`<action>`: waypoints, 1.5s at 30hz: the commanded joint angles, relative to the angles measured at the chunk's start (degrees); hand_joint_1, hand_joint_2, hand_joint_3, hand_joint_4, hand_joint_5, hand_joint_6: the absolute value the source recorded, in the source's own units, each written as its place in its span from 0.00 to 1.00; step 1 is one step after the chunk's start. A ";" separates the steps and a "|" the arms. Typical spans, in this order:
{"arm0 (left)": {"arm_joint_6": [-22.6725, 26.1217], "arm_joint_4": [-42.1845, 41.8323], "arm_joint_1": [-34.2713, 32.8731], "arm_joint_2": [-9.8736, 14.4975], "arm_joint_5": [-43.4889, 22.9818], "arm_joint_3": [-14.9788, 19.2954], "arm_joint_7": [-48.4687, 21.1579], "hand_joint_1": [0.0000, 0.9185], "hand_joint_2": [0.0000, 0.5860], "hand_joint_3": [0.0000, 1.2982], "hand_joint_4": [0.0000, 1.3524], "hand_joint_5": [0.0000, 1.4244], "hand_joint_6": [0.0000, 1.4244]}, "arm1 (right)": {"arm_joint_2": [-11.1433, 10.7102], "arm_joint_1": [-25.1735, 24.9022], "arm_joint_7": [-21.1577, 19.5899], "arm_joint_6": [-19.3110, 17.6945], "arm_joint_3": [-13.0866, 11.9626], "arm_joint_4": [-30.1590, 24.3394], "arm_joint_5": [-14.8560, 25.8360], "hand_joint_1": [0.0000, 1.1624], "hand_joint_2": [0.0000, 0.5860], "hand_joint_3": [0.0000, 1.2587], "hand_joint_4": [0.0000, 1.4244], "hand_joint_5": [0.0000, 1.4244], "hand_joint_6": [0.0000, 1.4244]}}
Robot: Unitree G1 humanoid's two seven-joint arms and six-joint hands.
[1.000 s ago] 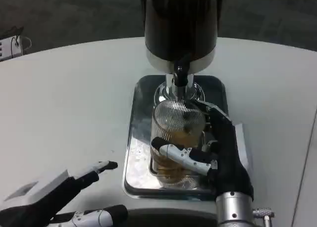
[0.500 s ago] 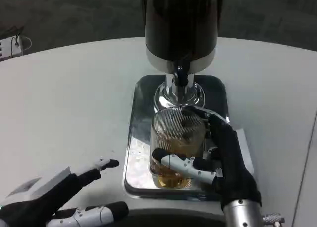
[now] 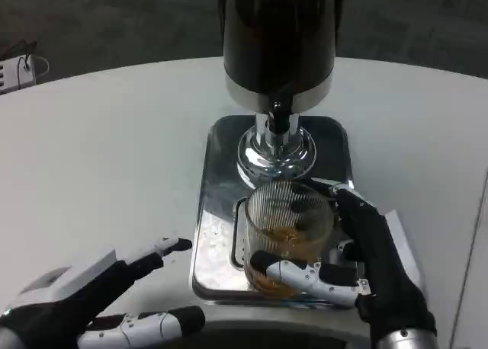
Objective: Grasp the cup under the faucet to collect the drink, then remove the cup.
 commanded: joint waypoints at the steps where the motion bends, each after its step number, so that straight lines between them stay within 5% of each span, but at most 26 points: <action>1: -1.11 0.32 -0.66 0.38 -0.07 -0.35 0.50 0.00 0.13 0.09 0.03 0.09 0.12 | -1.03 2.28 2.53 0.65 0.02 -5.33 -0.16 0.82 0.43 0.86 0.91 0.94 1.00; 29: -8.75 -3.89 0.01 -0.74 1.08 -2.70 1.23 0.00 0.13 0.05 0.00 0.00 0.09 | -13.07 9.51 22.22 5.14 -8.14 -26.43 6.80 0.83 0.42 0.86 0.90 0.94 1.00; 45: -7.35 -9.00 3.74 -1.74 3.17 -0.73 2.59 0.00 0.13 0.00 0.00 0.00 0.03 | -15.28 12.59 25.82 7.55 -11.01 -32.34 9.53 0.82 0.42 0.86 0.90 0.94 1.00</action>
